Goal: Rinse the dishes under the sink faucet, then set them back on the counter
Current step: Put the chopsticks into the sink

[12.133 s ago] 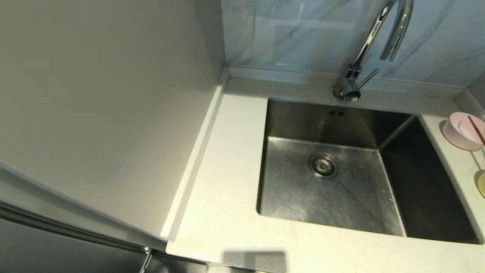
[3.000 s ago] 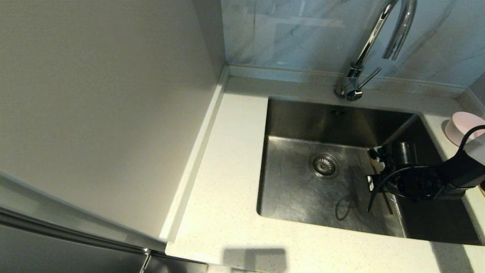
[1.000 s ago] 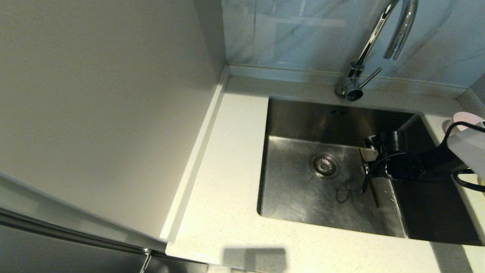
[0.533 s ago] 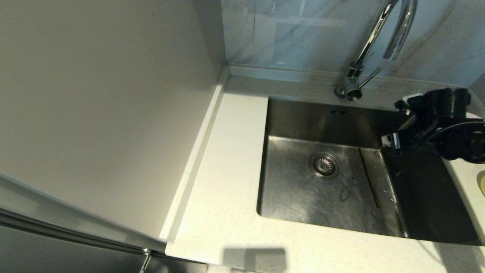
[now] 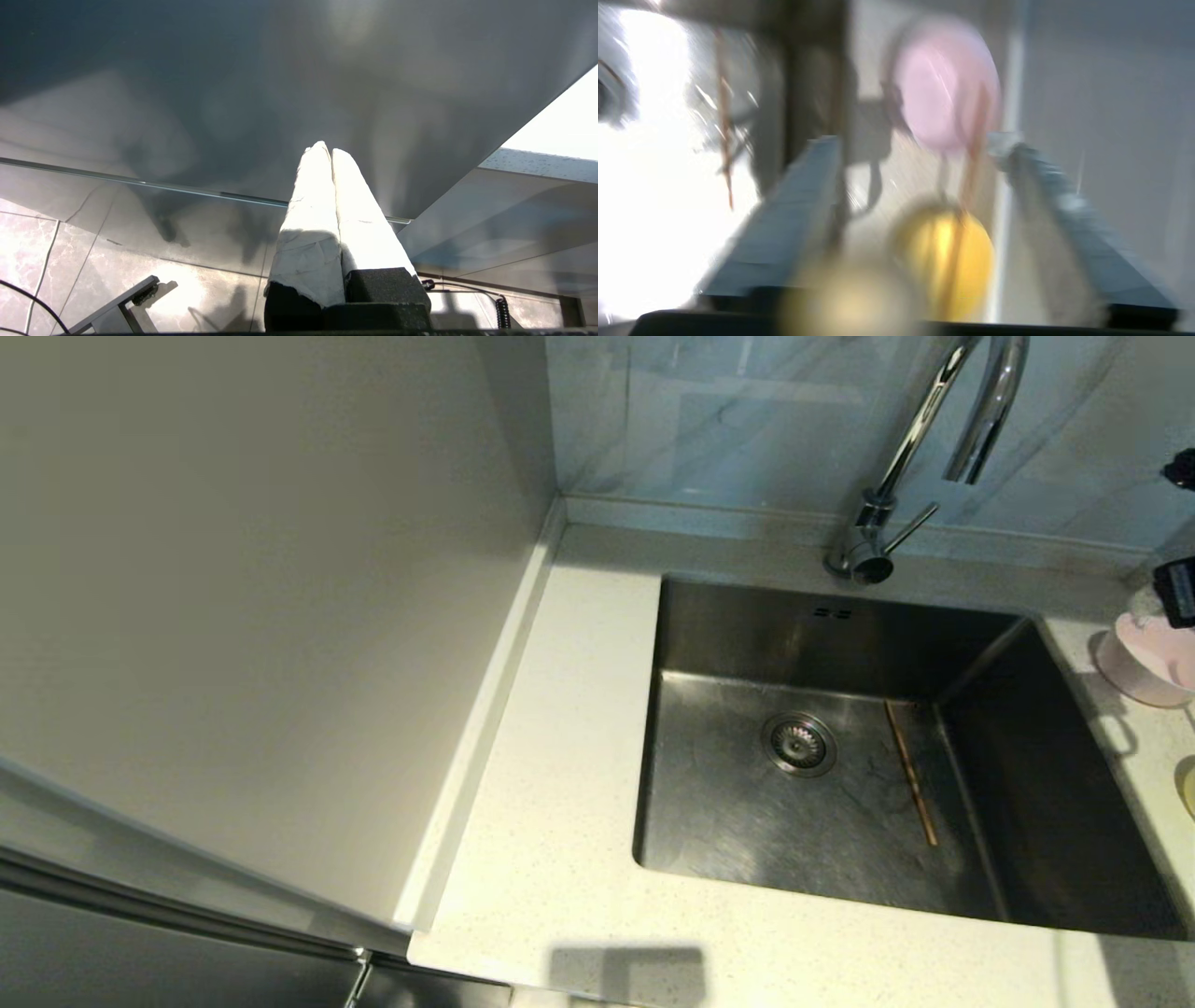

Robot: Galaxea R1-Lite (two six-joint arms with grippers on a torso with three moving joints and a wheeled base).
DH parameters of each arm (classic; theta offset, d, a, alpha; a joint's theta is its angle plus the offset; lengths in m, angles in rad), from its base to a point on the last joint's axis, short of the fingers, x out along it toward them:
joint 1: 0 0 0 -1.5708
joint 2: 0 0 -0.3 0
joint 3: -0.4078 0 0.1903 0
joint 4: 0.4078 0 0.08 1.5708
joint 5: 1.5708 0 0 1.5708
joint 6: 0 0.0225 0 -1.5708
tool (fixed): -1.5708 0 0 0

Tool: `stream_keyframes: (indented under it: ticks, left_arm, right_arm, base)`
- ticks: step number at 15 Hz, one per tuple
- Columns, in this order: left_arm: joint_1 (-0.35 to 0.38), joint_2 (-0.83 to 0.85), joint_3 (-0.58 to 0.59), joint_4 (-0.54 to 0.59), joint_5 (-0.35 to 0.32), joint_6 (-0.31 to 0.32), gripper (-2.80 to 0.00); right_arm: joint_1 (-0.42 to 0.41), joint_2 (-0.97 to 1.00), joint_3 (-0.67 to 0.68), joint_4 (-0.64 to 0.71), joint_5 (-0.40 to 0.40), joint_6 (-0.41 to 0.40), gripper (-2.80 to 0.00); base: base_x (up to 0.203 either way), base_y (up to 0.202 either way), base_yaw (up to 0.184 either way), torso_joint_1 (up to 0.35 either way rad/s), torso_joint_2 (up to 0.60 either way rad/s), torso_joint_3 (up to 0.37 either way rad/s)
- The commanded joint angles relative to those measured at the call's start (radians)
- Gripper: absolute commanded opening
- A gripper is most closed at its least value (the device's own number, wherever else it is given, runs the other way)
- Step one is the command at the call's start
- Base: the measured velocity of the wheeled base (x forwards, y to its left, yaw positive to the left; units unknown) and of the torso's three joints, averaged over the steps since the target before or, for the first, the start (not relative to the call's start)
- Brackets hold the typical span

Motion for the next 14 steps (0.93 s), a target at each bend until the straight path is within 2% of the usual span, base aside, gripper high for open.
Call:
stream_keyframes:
  ticks: [1, 6, 9, 13, 14]
  left_arm:
    - [0.000, -0.003, 0.000, 0.000, 0.000, 0.000, -2.80]
    - [0.000, -0.003, 0.000, 0.000, 0.000, 0.000, -2.80]
    - [0.000, -0.003, 0.000, 0.000, 0.000, 0.000, -2.80]
    - [0.000, -0.003, 0.000, 0.000, 0.000, 0.000, -2.80]
    - [0.000, -0.003, 0.000, 0.000, 0.000, 0.000, -2.80]
  right_arm:
    - [-0.069, -0.016, -0.026, 0.040, 0.009, -0.003, -2.80]
    - [-0.193, -0.006, 0.048, 0.066, 0.015, -0.007, -2.80]
    - [-0.229, 0.005, 0.062, 0.065, 0.045, -0.005, -2.80]
    - [-0.237, 0.011, 0.096, 0.062, 0.049, 0.001, -2.80]
    - [-0.237, 0.011, 0.114, 0.049, 0.050, 0.001, 0.00]
  base:
    - [0.000, 0.000, 0.000, 0.000, 0.00, 0.000]
    - [0.000, 0.000, 0.000, 0.000, 0.00, 0.000]
    - [0.000, 0.000, 0.000, 0.000, 0.00, 0.000]
    - [0.000, 0.000, 0.000, 0.000, 0.00, 0.000]
    - [0.000, 0.000, 0.000, 0.000, 0.00, 0.000]
